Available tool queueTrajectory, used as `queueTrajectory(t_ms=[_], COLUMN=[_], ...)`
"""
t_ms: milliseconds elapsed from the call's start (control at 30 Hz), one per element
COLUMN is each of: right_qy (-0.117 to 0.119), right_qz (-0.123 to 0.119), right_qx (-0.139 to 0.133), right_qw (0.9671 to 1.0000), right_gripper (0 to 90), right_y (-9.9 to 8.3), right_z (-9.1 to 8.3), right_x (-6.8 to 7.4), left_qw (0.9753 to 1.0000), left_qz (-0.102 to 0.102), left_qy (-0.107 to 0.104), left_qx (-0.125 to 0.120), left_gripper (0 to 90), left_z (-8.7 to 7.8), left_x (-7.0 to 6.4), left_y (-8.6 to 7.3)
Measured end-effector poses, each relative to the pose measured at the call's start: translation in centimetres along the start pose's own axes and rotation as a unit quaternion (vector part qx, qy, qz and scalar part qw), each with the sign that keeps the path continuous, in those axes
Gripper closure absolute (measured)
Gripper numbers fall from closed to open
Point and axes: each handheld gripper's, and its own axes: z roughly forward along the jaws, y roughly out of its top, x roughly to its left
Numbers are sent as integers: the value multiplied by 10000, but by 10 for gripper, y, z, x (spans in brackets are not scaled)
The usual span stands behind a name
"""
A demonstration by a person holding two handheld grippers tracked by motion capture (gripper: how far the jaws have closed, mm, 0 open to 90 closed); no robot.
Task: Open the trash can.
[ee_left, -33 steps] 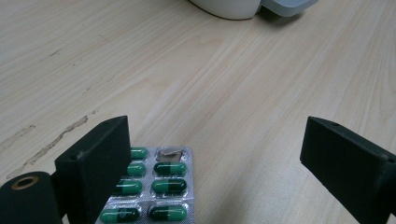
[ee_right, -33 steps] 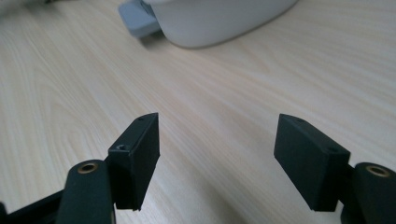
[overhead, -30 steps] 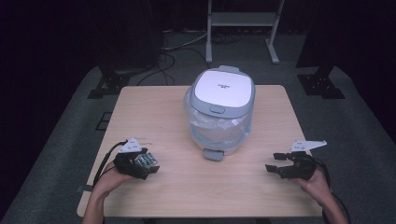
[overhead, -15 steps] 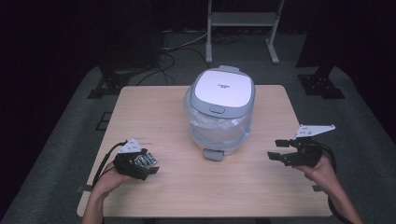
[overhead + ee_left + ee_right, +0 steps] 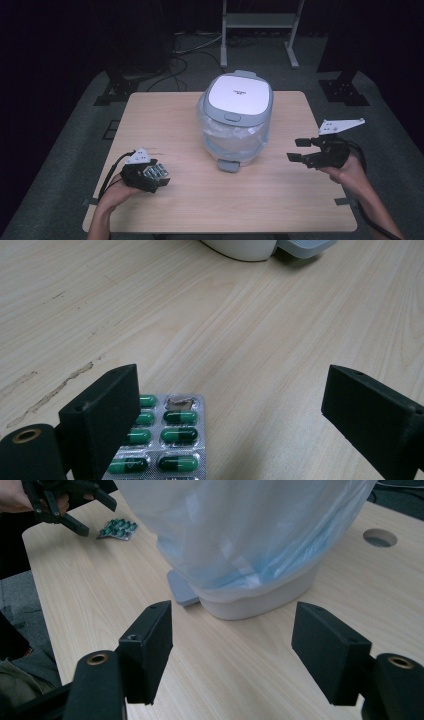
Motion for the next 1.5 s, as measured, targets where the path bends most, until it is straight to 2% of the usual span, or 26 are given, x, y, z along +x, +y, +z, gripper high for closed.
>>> queueTrajectory(t_ms=[333,833,1100,1500], right_qy=[15,81,199,402], right_qz=[-184,-557,-751,-917], right_qx=[-48,-36,-3,43], right_qw=[9998,9984,9970,9950], right_gripper=[321,353,398,476], right_y=[31,78,106,132], right_z=[-14,-19,-14,-2], right_x=[5,22,32,40], left_qw=[10000,10000,10000,9999], left_qz=[-11,-40,-67,-95], left_qy=[8,20,29,28], left_qx=[4,-9,-36,-56], left_gripper=[78,78,78,78], left_z=[0,-2,-4,-8], left_x=[0,1,2,4], left_y=[-1,-2,-1,-2])
